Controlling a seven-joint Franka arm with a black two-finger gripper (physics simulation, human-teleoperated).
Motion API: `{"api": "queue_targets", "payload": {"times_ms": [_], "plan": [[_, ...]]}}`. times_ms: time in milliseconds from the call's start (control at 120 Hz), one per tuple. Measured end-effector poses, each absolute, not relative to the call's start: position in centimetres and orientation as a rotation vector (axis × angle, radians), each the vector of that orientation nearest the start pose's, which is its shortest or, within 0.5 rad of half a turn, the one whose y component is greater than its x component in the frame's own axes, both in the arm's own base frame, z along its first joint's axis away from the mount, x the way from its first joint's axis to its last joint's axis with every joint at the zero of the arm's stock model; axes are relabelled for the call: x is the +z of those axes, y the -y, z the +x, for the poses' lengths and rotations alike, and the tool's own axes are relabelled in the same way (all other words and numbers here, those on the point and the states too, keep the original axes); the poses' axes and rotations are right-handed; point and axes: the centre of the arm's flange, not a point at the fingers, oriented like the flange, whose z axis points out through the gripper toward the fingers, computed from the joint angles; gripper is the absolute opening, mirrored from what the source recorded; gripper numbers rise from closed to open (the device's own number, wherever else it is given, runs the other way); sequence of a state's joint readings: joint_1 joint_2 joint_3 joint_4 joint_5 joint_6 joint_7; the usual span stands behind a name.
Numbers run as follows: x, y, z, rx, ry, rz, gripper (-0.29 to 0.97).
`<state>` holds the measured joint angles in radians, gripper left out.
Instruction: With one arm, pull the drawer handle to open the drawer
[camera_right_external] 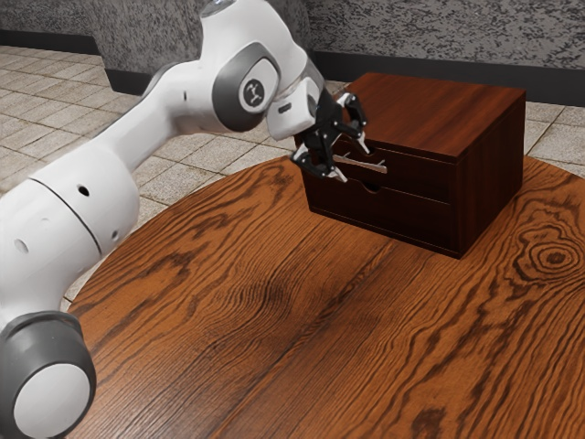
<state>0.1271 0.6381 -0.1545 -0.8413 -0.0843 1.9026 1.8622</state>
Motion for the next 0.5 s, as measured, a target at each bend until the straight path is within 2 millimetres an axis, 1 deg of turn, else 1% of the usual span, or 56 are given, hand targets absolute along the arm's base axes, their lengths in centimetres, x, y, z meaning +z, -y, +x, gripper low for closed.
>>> {"api": "queue_targets", "payload": {"times_ms": [67,158,267,400,450,500], "plan": [[59.8,-2.1,75.4,-0.583,-2.252,-1.713,0.35],[59.2,-2.2,75.8,-0.590,-2.241,-1.713,0.35],[57.7,-2.4,76.5,-0.590,-2.229,-1.742,0.34],[60.2,-2.8,76.5,-0.647,-2.159,-1.726,0.34],[60.4,-3.0,76.6,-0.657,-2.143,-1.727,0.32],[59.8,-3.1,76.9,-0.663,-2.135,-1.735,0.28]]}}
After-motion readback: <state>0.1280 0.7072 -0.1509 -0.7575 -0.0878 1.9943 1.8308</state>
